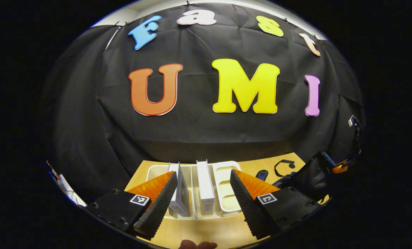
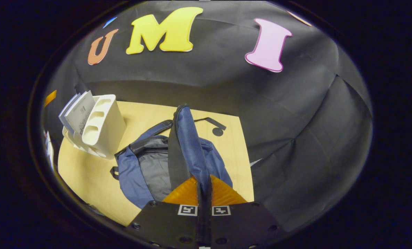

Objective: Open the schoolbag, grab two books from the bookshelf and put them into the schoolbag.

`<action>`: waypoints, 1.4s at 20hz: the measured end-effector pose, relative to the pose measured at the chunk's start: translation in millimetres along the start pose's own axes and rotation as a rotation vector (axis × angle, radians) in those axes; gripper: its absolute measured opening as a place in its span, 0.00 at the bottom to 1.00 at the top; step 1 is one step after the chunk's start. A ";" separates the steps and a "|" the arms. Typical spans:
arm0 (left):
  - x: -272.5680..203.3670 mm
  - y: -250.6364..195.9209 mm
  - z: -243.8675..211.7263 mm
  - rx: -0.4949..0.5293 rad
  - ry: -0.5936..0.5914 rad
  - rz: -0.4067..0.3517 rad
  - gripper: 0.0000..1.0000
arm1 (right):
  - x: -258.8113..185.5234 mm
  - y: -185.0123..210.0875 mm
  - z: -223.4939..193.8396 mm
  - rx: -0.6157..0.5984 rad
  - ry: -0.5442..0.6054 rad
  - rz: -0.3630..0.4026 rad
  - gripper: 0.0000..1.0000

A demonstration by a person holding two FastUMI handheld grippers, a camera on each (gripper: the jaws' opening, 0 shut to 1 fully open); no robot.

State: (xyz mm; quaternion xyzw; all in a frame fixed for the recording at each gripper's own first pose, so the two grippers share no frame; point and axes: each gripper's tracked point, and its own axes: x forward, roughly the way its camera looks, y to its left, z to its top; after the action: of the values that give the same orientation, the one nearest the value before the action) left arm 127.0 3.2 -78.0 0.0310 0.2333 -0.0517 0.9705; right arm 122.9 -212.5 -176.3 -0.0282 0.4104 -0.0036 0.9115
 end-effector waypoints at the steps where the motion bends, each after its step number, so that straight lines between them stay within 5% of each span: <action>1: 6.8 -5.3 -2.5 -0.006 0.043 -0.018 0.97 | 2.2 -3.5 -0.5 0.012 0.011 0.013 0.00; 18: 107.9 -5.8 -69.5 0.052 0.574 -0.010 1.00 | 21.4 -9.2 -10.5 0.012 0.061 0.125 0.00; 28: 117.5 -3.5 -120.0 0.007 0.834 -0.026 0.89 | 20.2 -11.0 -17.8 0.059 0.047 0.147 0.00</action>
State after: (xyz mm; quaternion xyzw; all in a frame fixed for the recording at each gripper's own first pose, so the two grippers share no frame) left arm 176.7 -0.2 -238.4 0.0496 0.6065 -0.0479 0.7921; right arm 123.2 -224.9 -202.7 0.0288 0.4324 0.0505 0.8998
